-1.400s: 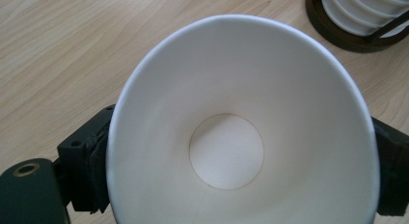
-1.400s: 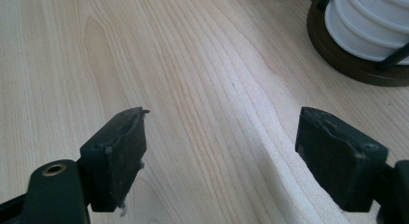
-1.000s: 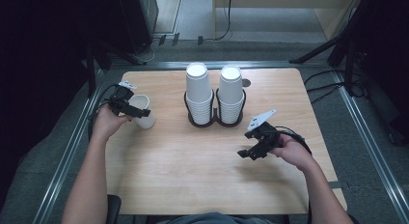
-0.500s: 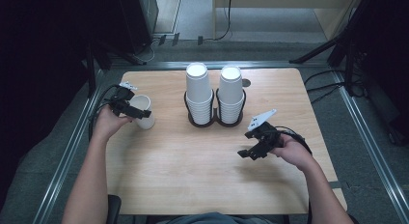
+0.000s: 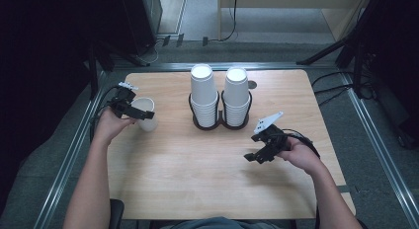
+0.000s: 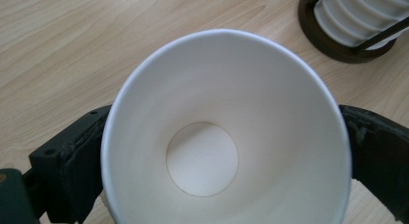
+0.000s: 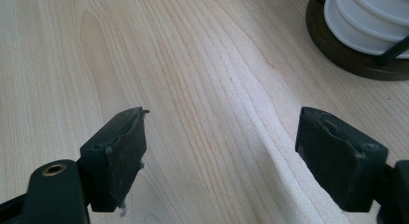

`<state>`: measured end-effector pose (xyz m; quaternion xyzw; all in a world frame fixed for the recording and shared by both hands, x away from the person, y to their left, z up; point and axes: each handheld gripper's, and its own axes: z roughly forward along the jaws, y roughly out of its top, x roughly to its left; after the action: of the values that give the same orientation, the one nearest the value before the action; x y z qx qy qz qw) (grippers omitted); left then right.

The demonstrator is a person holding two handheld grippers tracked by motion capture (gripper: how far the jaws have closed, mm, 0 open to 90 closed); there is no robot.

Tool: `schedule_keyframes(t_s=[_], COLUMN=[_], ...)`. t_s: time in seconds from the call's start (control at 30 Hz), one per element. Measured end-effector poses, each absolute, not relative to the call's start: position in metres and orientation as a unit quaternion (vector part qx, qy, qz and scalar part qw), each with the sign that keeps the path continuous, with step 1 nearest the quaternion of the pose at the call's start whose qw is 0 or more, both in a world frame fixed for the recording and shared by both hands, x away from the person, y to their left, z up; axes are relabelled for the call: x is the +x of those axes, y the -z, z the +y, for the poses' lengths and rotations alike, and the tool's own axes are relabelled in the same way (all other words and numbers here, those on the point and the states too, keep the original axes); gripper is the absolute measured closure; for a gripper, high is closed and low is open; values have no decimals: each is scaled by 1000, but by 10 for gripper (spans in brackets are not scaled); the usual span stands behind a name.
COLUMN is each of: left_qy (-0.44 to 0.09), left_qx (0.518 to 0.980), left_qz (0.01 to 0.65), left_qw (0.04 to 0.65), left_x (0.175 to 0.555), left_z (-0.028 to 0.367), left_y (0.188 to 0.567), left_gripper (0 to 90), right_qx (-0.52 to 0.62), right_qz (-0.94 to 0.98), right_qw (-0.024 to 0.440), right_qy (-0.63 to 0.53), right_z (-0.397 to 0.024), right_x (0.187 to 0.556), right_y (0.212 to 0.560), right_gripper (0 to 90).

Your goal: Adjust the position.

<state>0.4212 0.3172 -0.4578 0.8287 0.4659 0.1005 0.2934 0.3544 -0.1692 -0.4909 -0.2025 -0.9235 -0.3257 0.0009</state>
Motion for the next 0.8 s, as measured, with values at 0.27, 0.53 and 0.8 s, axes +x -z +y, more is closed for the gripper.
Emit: schedule_keyframes(t_s=[0.27,0.53,0.8], left_qy=[-91,-89,-99], left_qx=[816,816,818], left_qz=[480,475,466], left_qw=[309,319,322], left_x=[419,414,409], left_z=[321,319,316], left_y=[445,428,413], left_gripper=[0,0,0], right_qx=[-203,-202,-202], right_qz=[-923,-924,-924], right_qw=[1,1,2], right_qy=[326,326,325], right_z=[-169,-169,-169], right_x=[354,354,354], right_y=[490,490,490], right_gripper=[185,185,185])
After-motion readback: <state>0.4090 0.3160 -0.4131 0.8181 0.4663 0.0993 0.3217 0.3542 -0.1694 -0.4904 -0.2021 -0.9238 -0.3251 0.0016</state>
